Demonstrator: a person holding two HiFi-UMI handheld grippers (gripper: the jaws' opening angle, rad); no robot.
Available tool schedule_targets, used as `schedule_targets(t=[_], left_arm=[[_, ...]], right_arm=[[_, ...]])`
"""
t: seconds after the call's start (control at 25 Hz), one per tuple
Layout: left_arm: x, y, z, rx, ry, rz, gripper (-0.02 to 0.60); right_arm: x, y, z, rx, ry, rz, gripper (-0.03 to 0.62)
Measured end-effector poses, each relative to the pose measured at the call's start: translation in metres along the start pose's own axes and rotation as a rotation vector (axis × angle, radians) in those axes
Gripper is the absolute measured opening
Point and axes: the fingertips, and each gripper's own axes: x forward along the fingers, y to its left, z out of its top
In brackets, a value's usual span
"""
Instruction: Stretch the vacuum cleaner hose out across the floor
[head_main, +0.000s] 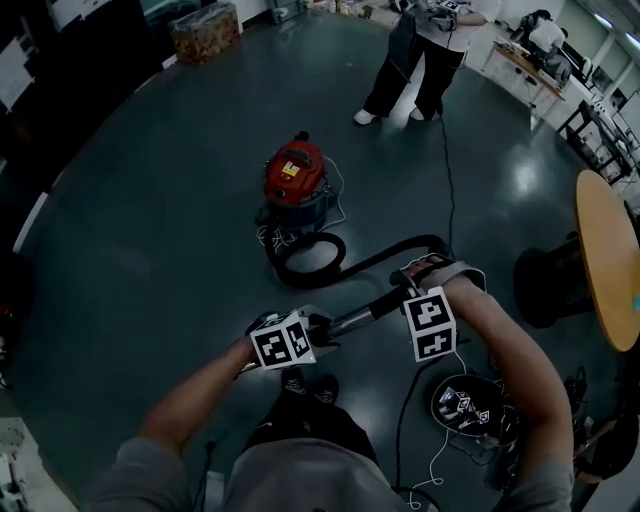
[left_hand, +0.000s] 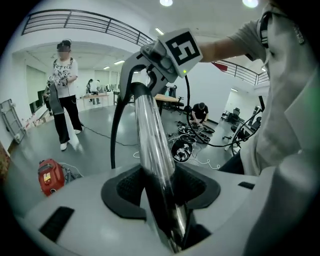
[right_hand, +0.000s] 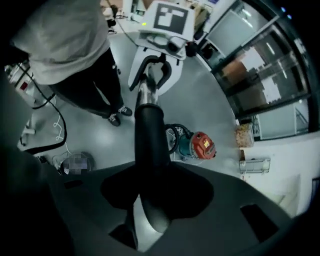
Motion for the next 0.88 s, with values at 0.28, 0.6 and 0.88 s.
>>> schedule_targets(t=[0.28, 0.6, 0.88], left_arm=[[-0.008, -0.009, -0.051, -0.069, 0.163, 0.104, 0.19], [-0.041, -0.021, -0.093, -0.186, 0.156, 0.178, 0.19], [-0.048, -0.065, -0.098, -0.156, 0.03, 0.069, 0.19]], right_arm=[[-0.01, 0.025, 0.053, 0.031, -0.21, 0.052, 0.126], [0.028, 0.081, 0.055, 0.166, -0.12, 0.177, 0.123], [0.029, 0.107, 0.099, 0.483, -0.087, 0.236, 0.123]])
